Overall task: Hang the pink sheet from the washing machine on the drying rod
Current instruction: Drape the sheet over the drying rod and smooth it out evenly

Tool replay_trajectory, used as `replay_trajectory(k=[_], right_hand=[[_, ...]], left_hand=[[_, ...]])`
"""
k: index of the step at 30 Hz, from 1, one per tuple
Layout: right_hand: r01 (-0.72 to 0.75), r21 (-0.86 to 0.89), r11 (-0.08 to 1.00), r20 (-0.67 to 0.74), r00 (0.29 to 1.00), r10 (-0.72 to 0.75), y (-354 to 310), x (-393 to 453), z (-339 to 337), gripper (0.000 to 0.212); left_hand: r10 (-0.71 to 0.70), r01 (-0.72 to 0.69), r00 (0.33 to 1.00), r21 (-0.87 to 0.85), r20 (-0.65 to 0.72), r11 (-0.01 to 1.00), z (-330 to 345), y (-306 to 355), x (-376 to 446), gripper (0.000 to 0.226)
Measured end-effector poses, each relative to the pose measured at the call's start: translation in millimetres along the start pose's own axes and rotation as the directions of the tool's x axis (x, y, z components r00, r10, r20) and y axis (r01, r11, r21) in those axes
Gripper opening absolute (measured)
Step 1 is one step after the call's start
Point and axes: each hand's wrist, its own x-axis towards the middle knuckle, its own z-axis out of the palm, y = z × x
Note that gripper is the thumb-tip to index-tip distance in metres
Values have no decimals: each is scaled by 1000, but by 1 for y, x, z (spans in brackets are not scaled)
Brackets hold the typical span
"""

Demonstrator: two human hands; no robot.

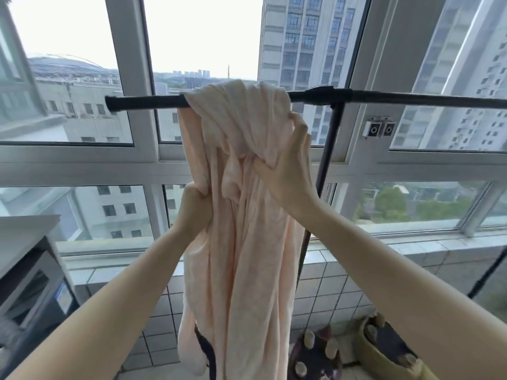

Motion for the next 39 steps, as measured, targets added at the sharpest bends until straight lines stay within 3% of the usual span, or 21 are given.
replay_trajectory(k=[5,8,12,18,22,25,27,30,33,35,39], right_hand=[[-166,-16,986,116,979,167,7,-40,21,101],[-219,76,973,95,973,212,9,-53,28,87],[-158,129,979,68,986,151,11,-53,25,62],[-63,160,985,-10,998,66,-3,-44,22,51],[-9,62,998,-137,990,18,-15,-17,23,54],[-35,-93,995,-184,983,18,-20,-9,20,63],[-42,-96,994,-190,981,23,-23,-21,26,79],[-188,25,982,-104,976,190,-19,-65,53,112],[-356,-41,934,-42,934,354,-18,-103,81,124],[-425,-85,901,-83,904,418,-18,-113,91,118],[-521,-203,829,-194,851,488,-13,-112,90,65]], left_hand=[[2,-2,1000,-4,-26,1000,2,1,-8,21],[-7,7,1000,-11,-20,1000,4,0,-9,24],[11,-11,1000,29,-11,1000,-2,-3,-9,24],[49,-50,997,5,57,999,-10,-13,-9,33],[-35,32,996,28,88,999,-18,-29,-15,36],[-55,55,991,4,125,998,-27,-43,-18,31],[-77,80,987,-21,140,997,-32,-46,-19,31],[-88,100,979,-57,185,993,-37,-42,-22,29],[-93,127,958,-110,273,986,-40,-40,-22,27],[-90,137,944,-128,318,982,-43,-43,-18,30],[-71,143,922,-165,380,976,-50,-45,-10,29]])
